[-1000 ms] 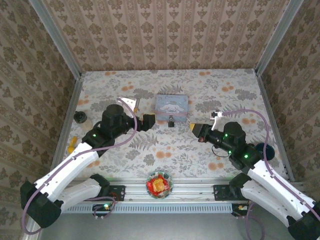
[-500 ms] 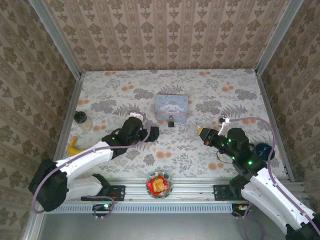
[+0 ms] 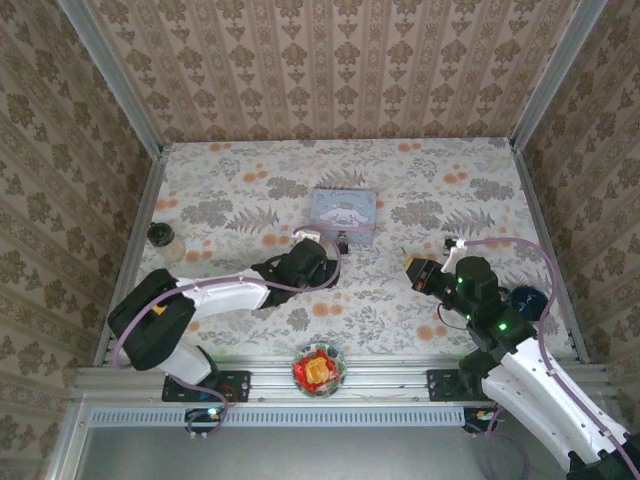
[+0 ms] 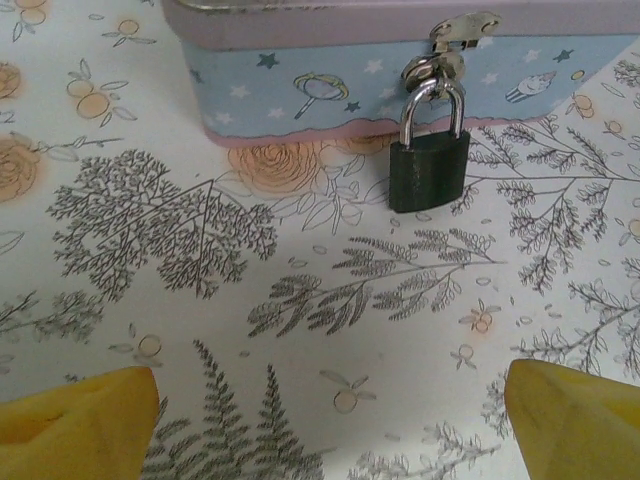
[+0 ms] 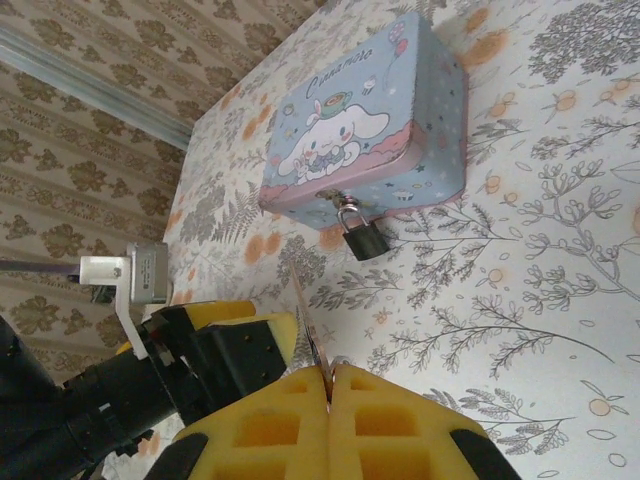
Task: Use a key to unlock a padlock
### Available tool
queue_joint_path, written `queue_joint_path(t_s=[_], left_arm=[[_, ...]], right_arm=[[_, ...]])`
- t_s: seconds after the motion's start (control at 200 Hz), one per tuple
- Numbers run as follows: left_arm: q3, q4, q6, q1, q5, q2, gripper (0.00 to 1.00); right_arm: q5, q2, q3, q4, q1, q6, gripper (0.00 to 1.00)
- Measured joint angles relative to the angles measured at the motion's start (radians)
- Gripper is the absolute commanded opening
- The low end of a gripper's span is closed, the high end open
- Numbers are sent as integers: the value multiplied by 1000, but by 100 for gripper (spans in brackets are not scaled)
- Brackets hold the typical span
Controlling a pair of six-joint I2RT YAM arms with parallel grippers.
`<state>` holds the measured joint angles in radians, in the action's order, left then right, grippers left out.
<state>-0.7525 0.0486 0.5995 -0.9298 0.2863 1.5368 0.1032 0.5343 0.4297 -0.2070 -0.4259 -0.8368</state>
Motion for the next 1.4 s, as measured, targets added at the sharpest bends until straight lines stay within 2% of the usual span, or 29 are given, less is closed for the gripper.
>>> queue_joint_path(t_s=[0.315, 0.62, 0.865, 1.085, 1.4], left_arm=[[-94, 8, 0, -13, 29, 155, 77], [-228, -6, -14, -12, 36, 280, 74], [-360, -24, -32, 9, 24, 385, 74], [-432, -72, -58, 47, 25, 433, 64], [-504, -114, -81, 56, 27, 492, 55]], right_arm=[[-6, -43, 1, -69, 72, 29, 0], [15, -56, 1, -83, 147, 30, 0], [40, -56, 1, -81, 173, 29, 0], [62, -54, 1, -66, 186, 29, 0], [88, -41, 1, -21, 196, 21, 0]])
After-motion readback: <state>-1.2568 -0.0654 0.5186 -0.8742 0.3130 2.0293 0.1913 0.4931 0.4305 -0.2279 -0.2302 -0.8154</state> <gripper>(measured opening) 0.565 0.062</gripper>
